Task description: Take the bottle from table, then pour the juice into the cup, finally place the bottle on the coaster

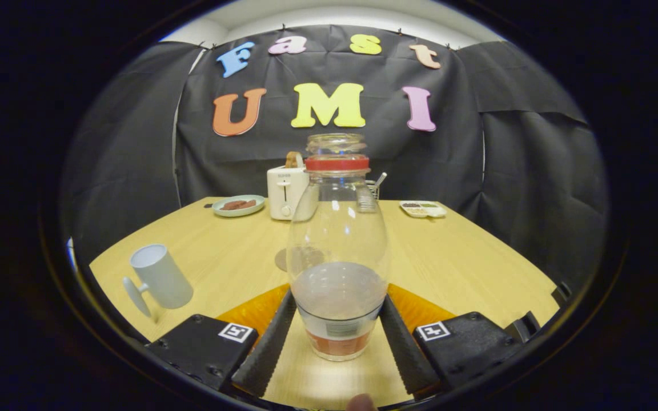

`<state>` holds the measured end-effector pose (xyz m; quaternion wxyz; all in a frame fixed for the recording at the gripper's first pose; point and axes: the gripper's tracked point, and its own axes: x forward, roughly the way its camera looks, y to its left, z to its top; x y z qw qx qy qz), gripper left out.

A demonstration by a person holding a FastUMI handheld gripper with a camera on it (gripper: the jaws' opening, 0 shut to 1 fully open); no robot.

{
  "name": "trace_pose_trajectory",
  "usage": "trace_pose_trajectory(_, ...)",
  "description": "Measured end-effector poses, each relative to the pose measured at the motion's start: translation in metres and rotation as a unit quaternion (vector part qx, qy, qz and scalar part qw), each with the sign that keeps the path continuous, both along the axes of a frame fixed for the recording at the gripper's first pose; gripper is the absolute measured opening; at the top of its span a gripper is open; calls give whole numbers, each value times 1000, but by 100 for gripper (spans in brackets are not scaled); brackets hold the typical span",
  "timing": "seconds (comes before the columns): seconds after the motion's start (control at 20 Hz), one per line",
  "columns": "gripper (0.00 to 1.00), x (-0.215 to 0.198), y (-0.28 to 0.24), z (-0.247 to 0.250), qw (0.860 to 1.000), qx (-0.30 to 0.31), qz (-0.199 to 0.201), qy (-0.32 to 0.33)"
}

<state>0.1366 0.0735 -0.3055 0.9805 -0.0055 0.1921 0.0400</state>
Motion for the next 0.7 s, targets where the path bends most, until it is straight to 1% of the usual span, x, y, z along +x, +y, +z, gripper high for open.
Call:
trace_pose_trajectory(0.2, 82, 2, 2, 3, 1000, 6, -5, 0)
trace_pose_trajectory(0.35, 80, 2, 6, 10, 1000, 7, -1, -2)
trace_pose_trajectory(0.55, 78, 2, 15, 33, 999, -22, 19, -22)
trace_pose_trajectory(0.7, 77, 4, 25, 44, 996, -73, 37, -38)
